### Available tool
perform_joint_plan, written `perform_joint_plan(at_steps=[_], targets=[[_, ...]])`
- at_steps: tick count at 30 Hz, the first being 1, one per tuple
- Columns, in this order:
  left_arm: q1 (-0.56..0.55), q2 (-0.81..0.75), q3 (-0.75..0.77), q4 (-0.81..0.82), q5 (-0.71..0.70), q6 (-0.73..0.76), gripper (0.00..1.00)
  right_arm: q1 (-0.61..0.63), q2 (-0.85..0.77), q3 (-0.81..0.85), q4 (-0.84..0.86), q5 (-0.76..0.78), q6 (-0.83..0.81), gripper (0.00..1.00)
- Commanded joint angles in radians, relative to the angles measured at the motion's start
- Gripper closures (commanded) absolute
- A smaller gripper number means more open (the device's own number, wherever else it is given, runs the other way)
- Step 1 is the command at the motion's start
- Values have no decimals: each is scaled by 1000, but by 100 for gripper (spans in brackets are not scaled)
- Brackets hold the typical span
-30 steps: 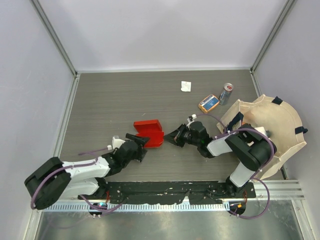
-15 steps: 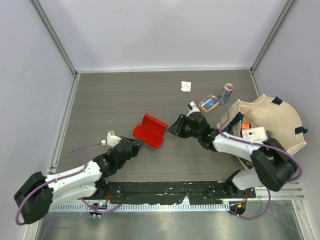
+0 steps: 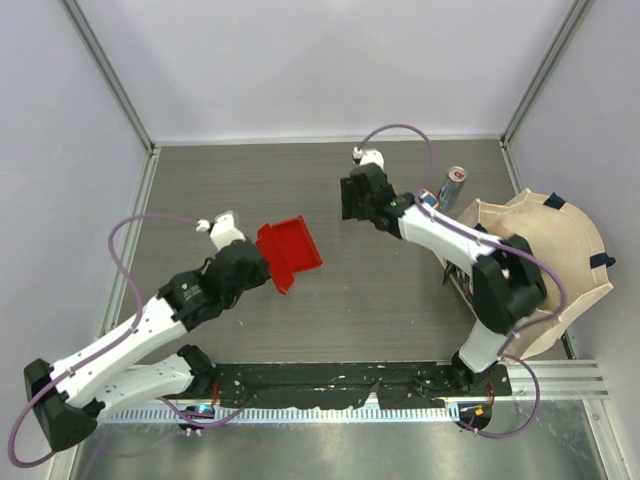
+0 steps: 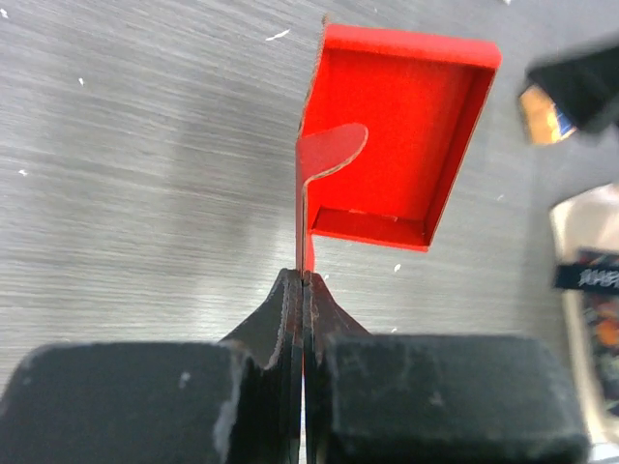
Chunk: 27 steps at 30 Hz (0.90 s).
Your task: Fold the paper box
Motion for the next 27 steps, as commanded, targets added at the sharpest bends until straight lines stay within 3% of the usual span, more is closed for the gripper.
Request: perform_joint_plan(at_steps=[1,5,9,13,27], targets=[[7,153,212,-284,73,306,100,-82,221,303,-129,126,-97,32],[5,171,260,-297,137,450,100,-154,476,536,-196,115,-81,32],[8,208,306,-298,212,587,100,-194,623,711,-202,128,-80,29],[10,341,415,-395,258,657,100,-222,745,877,-222,129,-95,28],[8,398,409,-318,392,682,100,-265,900,986,-132,22,-57,25]])
